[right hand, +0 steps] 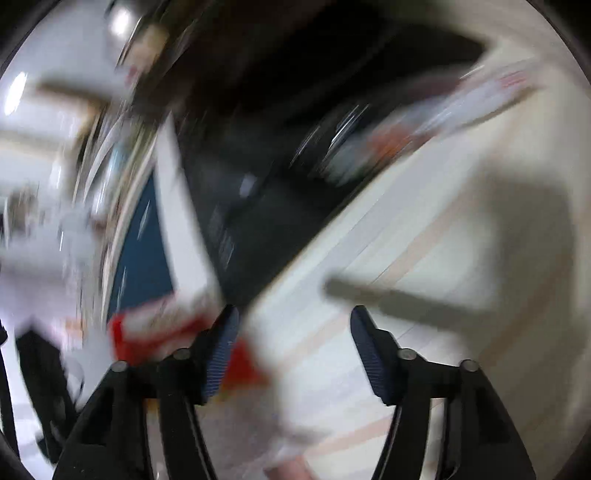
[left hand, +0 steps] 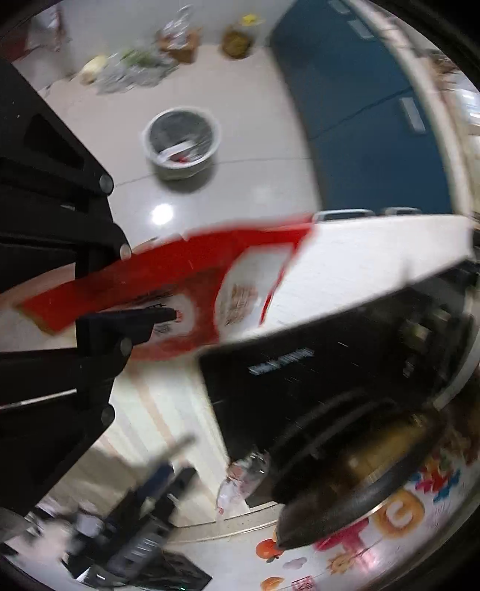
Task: Collect trash
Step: 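Grasp the clear plastic wrapper with the right tool while the left tool holds the sugar bag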
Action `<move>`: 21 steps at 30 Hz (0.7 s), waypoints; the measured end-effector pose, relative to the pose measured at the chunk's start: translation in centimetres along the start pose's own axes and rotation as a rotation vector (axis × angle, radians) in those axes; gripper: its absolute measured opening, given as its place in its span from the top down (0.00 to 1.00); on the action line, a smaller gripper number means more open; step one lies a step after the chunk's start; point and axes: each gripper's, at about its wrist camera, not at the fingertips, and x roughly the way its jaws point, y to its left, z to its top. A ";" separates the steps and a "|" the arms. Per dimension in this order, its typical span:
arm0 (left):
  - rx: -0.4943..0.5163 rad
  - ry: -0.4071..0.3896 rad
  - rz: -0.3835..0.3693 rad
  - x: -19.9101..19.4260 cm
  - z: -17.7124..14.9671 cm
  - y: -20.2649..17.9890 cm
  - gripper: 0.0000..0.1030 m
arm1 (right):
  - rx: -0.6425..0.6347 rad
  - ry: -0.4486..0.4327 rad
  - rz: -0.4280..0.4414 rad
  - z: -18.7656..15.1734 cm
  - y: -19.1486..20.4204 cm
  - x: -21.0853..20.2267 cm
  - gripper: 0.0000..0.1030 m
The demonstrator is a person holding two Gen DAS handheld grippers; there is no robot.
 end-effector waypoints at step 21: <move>0.146 -0.111 0.097 -2.7 1.3 -4.4 0.98 | 0.284 -0.331 -0.265 8.7 -8.2 -2.4 0.95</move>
